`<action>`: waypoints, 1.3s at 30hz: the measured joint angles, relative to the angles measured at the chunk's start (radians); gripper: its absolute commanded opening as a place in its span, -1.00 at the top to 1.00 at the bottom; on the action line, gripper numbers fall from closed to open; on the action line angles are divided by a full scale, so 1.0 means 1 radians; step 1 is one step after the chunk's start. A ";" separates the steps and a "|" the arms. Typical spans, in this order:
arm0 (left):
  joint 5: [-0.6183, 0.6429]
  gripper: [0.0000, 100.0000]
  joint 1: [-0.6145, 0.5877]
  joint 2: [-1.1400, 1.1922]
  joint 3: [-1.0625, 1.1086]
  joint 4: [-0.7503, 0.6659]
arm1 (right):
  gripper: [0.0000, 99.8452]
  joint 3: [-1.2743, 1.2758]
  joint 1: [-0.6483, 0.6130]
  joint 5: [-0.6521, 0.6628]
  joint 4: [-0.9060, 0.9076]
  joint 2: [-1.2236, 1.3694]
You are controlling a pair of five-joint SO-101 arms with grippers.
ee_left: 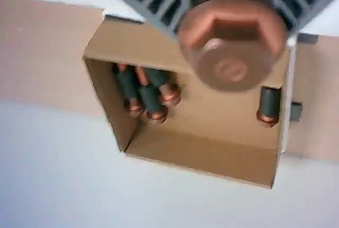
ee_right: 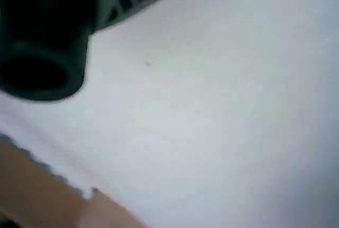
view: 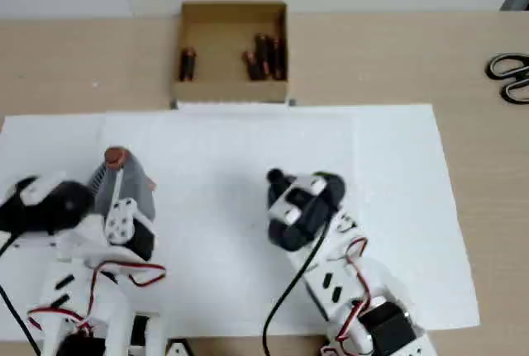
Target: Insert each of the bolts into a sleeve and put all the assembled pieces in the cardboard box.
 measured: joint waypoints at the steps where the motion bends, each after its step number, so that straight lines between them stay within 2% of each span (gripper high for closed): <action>1: 0.017 0.99 0.000 -0.012 0.014 -0.008 | 0.99 0.005 -0.017 0.000 -0.008 0.000; 12: 0.209 0.99 0.008 -0.017 0.103 -0.126 | 0.99 0.018 -0.201 -0.002 -0.040 0.000; 18: 0.264 0.99 0.167 -0.017 0.104 -0.132 | 0.99 0.064 -0.247 -0.002 -0.040 0.000; 22: 0.272 0.99 0.236 -0.017 0.104 -0.133 | 0.99 0.064 -0.258 -0.002 -0.043 0.000; 26: 0.272 0.99 0.252 -0.017 0.091 -0.120 | 0.99 0.064 -0.252 -0.002 -0.043 0.000; 32: 0.272 0.99 0.313 -0.017 0.023 -0.017 | 0.99 0.100 -0.249 -0.002 -0.043 0.000; 39: 0.272 0.99 0.325 -0.017 -0.003 -0.002 | 0.99 0.114 -0.249 -0.002 -0.110 0.000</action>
